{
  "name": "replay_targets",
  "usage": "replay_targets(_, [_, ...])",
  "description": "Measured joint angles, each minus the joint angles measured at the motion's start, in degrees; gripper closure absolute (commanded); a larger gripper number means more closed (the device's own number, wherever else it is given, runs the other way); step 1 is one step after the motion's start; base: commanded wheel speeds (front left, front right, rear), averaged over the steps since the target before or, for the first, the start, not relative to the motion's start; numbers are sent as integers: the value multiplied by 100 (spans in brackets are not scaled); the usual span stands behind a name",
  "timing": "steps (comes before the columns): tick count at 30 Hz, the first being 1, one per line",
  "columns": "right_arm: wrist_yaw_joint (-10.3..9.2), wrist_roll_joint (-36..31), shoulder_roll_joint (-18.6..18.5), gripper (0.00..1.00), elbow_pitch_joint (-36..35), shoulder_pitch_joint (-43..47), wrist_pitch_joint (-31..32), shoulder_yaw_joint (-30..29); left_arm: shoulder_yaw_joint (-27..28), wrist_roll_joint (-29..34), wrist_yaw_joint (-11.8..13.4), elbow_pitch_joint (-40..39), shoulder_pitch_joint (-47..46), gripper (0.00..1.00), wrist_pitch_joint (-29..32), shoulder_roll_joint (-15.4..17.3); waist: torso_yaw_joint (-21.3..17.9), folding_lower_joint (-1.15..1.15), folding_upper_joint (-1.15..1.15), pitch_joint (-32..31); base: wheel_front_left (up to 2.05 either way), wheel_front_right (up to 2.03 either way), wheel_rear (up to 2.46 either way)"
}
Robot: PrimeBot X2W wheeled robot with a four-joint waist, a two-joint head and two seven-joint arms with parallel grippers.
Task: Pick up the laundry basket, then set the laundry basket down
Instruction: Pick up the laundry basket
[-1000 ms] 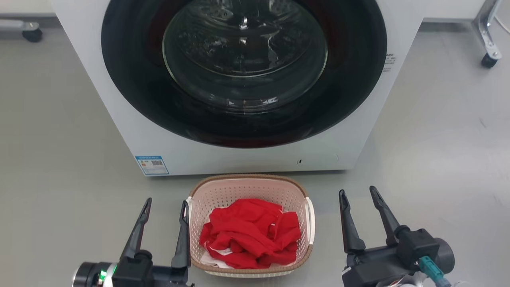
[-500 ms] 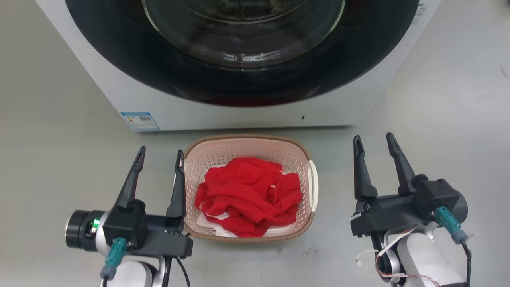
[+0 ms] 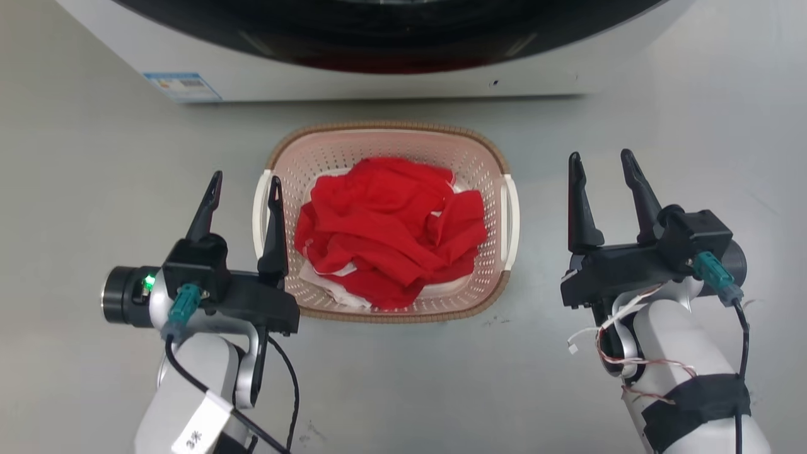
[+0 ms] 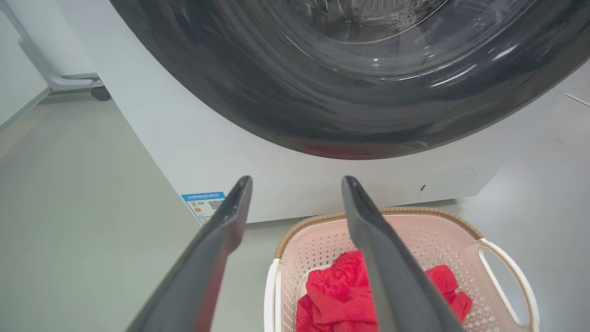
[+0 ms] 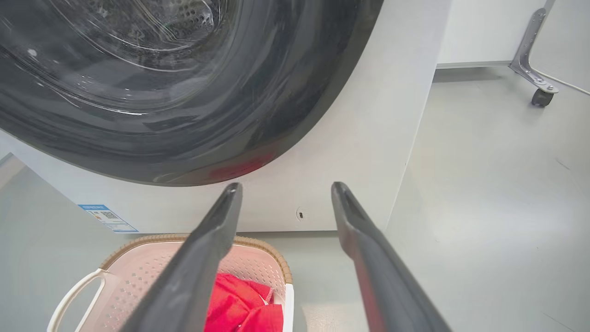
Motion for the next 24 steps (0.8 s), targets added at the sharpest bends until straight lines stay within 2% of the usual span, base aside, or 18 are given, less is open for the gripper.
replay_targets(17, [49,-4,-24,0,903,-1191,7,86,174,-390,-35,1344,-1292,0,155,-114,188,-1,0,1436,0,0,0])
replay_targets(24, [49,35,-43,0,1302,-1400,4,218,103,-390,-96,1906,-1627,0,153,-142,275,-1,0,1925,0,0,0])
